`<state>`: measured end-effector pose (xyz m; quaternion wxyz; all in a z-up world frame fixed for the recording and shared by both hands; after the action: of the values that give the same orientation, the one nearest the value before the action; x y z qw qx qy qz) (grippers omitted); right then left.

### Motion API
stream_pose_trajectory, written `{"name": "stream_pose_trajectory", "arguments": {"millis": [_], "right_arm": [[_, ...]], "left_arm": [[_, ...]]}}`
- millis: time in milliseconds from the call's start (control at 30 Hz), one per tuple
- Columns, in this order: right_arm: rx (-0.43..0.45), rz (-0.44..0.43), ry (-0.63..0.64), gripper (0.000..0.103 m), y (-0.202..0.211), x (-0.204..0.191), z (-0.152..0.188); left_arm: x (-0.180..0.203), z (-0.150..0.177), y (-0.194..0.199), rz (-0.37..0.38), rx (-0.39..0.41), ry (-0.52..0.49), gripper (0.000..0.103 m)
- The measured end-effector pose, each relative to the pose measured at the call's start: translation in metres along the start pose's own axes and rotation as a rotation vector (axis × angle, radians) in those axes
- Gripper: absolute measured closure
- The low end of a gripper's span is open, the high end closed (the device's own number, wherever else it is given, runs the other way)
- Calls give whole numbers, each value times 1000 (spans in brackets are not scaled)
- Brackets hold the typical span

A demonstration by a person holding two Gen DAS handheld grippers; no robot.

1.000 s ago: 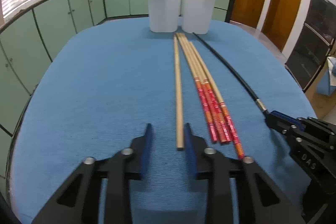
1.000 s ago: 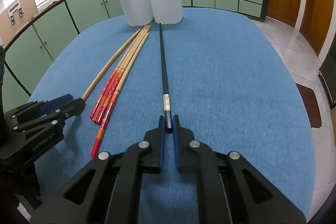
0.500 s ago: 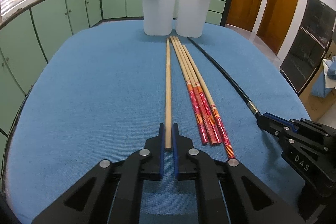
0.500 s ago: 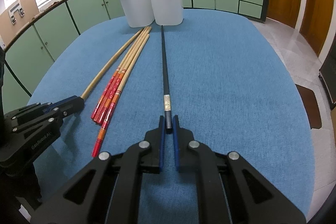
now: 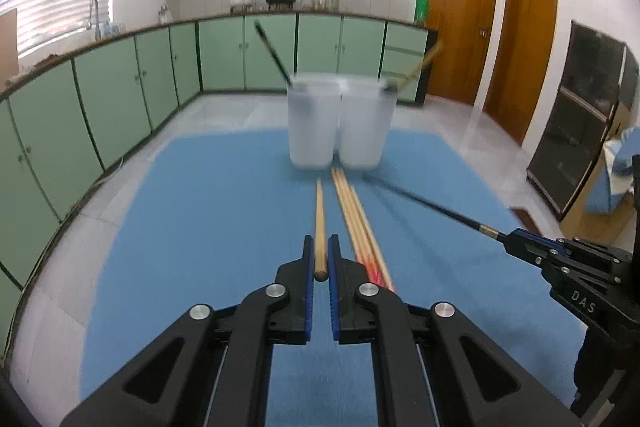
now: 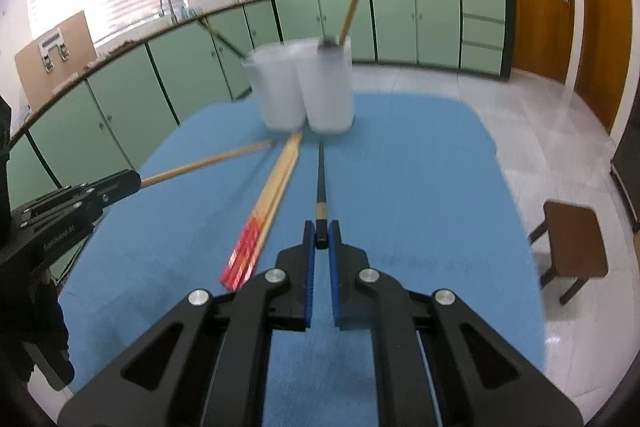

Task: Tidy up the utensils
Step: 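Lift both chopsticks toward the white holder with both tools, then open both tools above the white holder to drop the chopsticks in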

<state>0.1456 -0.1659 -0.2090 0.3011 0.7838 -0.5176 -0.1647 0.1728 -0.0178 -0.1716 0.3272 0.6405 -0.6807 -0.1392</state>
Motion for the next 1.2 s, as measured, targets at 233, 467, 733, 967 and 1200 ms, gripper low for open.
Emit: {"name": "stream_pose_trajectory", "arguments": {"millis": [233, 467, 733, 967, 1200], "right_arm": [[113, 3, 37, 97, 37, 16, -62], [115, -14, 83, 97, 36, 33, -121], [84, -27, 116, 97, 28, 46, -166], [196, -26, 114, 97, 61, 54, -228], [311, 27, 70, 97, 75, 79, -295]], "left_arm": [[11, -60, 21, 68, 75, -4, 96], [29, -104, 13, 109, 72, -23, 96], [43, -140, -5, 118, 70, -48, 97], [65, -192, 22, 164, 169, -54, 97], [96, -258, 44, 189, 318, -61, 97]]}}
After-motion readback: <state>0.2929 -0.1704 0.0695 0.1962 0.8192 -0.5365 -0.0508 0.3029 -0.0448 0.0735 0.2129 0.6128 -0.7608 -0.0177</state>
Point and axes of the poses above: each gripper's, at about its wrist camera, not at the fingertips, and y roughly against the way its jaws point, x to its right, z to its underside, the point moved 10 cm from there along -y, roughly the way its jaws point, and after that the axes turned 15 degrees about y, right-handed, at the moved point
